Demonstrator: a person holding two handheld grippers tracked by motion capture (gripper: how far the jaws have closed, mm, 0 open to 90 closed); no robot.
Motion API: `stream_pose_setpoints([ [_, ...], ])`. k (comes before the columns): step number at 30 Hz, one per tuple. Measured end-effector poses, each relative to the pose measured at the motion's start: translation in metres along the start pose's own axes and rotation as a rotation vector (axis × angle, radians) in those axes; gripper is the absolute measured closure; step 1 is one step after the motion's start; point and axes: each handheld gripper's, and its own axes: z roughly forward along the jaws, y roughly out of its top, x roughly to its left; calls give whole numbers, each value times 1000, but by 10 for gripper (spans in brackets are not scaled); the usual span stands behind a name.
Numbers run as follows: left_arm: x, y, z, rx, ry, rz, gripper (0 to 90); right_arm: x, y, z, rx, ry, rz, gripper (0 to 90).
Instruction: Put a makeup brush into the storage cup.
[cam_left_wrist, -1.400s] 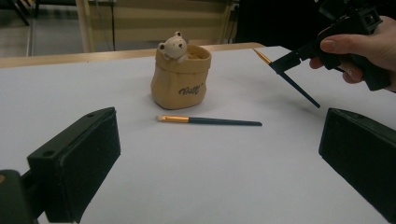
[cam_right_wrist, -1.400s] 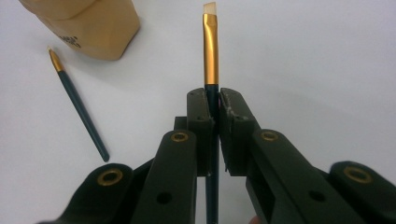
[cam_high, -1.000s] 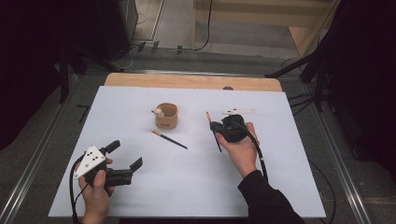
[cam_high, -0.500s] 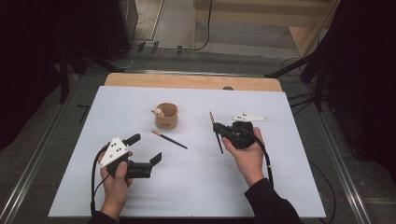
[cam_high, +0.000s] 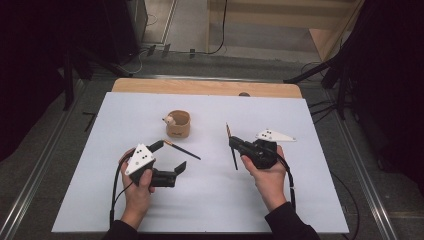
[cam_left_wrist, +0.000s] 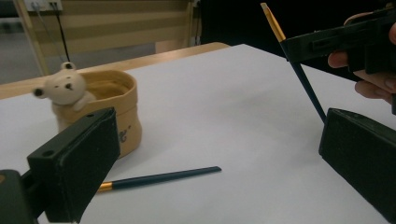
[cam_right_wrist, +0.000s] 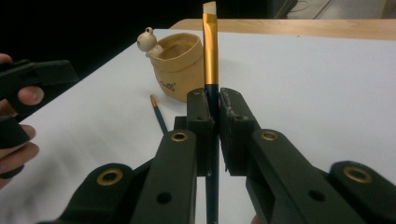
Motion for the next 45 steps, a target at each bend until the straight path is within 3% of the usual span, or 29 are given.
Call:
stream_pose_setpoints([
  [5,-10,-3,14,19,-29,31,0,-1,-8,-4,-17,33,-7,848],
  [10,-15,-3,21,24,-68,27,0,0,-10,-5,-31,54,0,848],
  [15,-19,-1,26,21,-144,-7,0,6,-12,-1,-38,89,-20,848],
  [17,-23,0,29,28,-188,-37,0,12,-12,1,-50,107,-52,848],
  [18,-23,0,29,28,-188,-37,0,12,-12,1,-50,107,-52,848],
  [20,-27,0,32,28,-227,-56,0,15,-12,2,-57,125,-49,848],
  [29,-41,-1,42,64,-242,-65,165,30,-12,4,-87,175,-53,848],
  [35,-46,0,46,79,-253,-98,301,36,-11,4,-100,206,-57,848],
  [38,-51,1,48,95,-224,-111,394,39,-11,4,-103,218,-61,848],
  [41,-53,4,48,95,-244,-130,446,41,-11,5,-106,228,-62,848],
  [45,-55,6,48,115,-231,-156,513,46,-12,6,-107,232,-72,848],
])
